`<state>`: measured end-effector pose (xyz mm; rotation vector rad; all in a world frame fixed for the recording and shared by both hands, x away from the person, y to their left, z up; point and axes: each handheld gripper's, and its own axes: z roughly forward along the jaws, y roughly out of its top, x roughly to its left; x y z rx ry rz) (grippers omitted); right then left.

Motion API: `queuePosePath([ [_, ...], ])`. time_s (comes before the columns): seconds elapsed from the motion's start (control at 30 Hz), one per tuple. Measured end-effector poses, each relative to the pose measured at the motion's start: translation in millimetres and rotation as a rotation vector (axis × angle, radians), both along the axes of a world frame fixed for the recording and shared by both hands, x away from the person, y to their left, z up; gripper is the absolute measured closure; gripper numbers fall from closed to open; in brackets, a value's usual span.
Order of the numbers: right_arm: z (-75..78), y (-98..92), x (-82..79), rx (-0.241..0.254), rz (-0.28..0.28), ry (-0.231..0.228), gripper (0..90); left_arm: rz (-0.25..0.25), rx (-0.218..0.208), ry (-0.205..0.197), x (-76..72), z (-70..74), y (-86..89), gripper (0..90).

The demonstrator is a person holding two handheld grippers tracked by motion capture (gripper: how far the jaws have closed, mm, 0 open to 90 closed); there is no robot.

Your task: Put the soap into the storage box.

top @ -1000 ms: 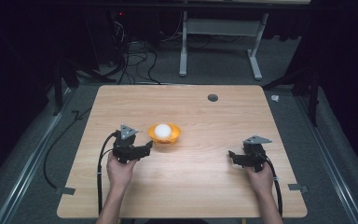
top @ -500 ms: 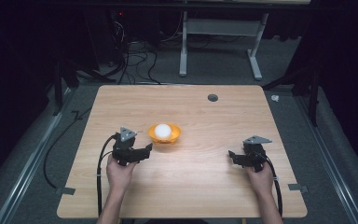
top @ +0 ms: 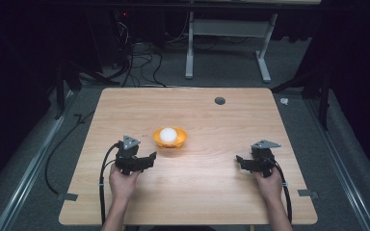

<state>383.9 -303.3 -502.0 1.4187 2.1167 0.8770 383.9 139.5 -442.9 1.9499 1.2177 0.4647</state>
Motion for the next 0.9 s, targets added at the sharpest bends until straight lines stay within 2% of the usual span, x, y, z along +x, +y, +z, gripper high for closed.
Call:
queuePosePath([
  [0.8, 0.0, 0.1, -0.1, 0.000, -0.002, 0.000, 25.1, -0.004, 0.012, 0.038, -4.5, -16.5, -1.6, 22.9],
  [0.9, 0.1, 0.2, -0.2, 0.001, -0.002, 0.001, 25.1, -0.003, -0.002, 0.048, -4.6, -18.7, -1.3, 22.9],
])
